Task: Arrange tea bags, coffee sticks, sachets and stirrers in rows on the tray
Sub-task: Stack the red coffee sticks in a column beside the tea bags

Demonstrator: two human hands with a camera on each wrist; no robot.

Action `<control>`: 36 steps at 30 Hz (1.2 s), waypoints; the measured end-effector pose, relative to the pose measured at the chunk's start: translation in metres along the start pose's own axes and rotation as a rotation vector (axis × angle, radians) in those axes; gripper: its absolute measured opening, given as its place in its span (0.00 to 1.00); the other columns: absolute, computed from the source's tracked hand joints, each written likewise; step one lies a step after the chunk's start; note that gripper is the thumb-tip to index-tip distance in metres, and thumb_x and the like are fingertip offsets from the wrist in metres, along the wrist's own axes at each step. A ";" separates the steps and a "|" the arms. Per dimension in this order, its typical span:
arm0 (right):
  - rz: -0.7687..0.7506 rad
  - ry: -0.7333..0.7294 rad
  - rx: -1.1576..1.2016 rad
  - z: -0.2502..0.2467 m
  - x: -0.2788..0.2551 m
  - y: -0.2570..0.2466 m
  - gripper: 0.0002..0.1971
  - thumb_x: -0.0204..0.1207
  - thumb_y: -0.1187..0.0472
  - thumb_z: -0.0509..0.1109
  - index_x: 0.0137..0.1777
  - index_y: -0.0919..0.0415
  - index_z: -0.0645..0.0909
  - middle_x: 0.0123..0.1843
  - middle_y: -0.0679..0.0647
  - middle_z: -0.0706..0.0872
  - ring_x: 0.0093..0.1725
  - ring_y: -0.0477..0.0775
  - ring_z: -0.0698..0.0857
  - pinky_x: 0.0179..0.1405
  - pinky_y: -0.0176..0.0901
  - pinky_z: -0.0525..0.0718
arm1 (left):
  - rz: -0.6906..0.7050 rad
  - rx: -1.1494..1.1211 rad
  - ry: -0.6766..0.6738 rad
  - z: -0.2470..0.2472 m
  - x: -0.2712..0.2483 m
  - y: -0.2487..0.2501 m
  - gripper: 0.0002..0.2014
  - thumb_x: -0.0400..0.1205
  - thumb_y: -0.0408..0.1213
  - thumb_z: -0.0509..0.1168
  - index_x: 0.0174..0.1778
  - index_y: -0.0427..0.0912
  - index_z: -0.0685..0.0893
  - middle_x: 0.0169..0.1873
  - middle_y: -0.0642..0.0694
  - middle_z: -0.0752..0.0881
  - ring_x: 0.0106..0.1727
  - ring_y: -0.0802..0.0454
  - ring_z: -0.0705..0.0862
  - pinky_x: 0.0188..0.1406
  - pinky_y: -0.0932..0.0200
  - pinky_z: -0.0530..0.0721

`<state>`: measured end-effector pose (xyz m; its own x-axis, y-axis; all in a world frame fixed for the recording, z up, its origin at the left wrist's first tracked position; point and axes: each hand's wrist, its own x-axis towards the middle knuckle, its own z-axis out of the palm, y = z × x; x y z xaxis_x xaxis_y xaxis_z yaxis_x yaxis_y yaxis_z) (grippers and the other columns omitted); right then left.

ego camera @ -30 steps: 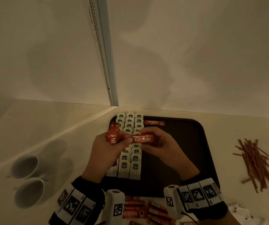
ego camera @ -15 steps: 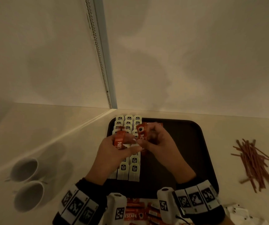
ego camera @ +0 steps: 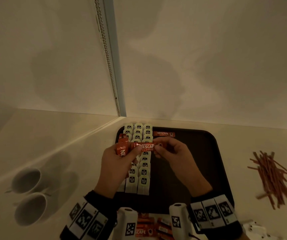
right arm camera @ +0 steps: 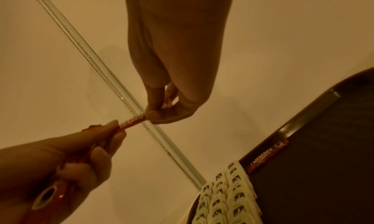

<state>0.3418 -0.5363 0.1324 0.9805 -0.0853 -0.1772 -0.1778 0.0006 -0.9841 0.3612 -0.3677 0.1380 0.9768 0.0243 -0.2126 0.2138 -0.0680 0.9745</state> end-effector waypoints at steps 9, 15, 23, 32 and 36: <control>0.026 -0.015 0.051 -0.013 0.003 0.001 0.07 0.74 0.69 0.68 0.50 0.63 0.85 0.39 0.51 0.88 0.38 0.43 0.85 0.42 0.34 0.85 | -0.112 -0.111 0.023 -0.006 0.004 -0.008 0.09 0.78 0.42 0.69 0.44 0.41 0.89 0.30 0.41 0.90 0.21 0.52 0.79 0.21 0.63 0.73; 0.113 0.176 -0.176 -0.053 0.043 0.031 0.08 0.76 0.69 0.67 0.51 0.57 0.82 0.50 0.55 0.86 0.45 0.49 0.85 0.44 0.38 0.83 | -0.206 -0.191 0.093 -0.020 0.006 -0.014 0.11 0.82 0.44 0.65 0.38 0.42 0.81 0.13 0.52 0.71 0.17 0.53 0.74 0.27 0.59 0.79; 0.278 0.291 -0.537 -0.084 0.105 0.099 0.06 0.76 0.63 0.70 0.49 0.53 0.79 0.53 0.52 0.85 0.54 0.52 0.84 0.56 0.49 0.83 | -0.406 -0.332 -0.010 -0.033 0.011 -0.023 0.05 0.84 0.35 0.56 0.49 0.44 0.77 0.22 0.51 0.72 0.21 0.55 0.70 0.20 0.62 0.74; 0.292 0.386 -0.585 -0.073 0.126 0.105 0.08 0.76 0.64 0.70 0.54 0.61 0.82 0.55 0.55 0.84 0.50 0.45 0.77 0.52 0.38 0.77 | -0.397 -0.291 -0.020 -0.037 0.009 -0.028 0.06 0.84 0.34 0.56 0.52 0.43 0.77 0.22 0.50 0.74 0.20 0.56 0.72 0.21 0.61 0.73; 0.281 0.420 -0.586 -0.072 0.130 0.104 0.08 0.77 0.66 0.70 0.55 0.63 0.82 0.56 0.57 0.85 0.48 0.45 0.77 0.49 0.35 0.74 | -0.395 -0.278 -0.027 -0.037 0.010 -0.029 0.07 0.84 0.33 0.56 0.54 0.43 0.77 0.23 0.50 0.74 0.22 0.55 0.72 0.21 0.60 0.73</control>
<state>0.4449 -0.6188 0.0080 0.7987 -0.5309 -0.2831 -0.5453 -0.4397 -0.7137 0.3647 -0.3282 0.1105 0.8221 -0.0315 -0.5685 0.5615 0.2102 0.8004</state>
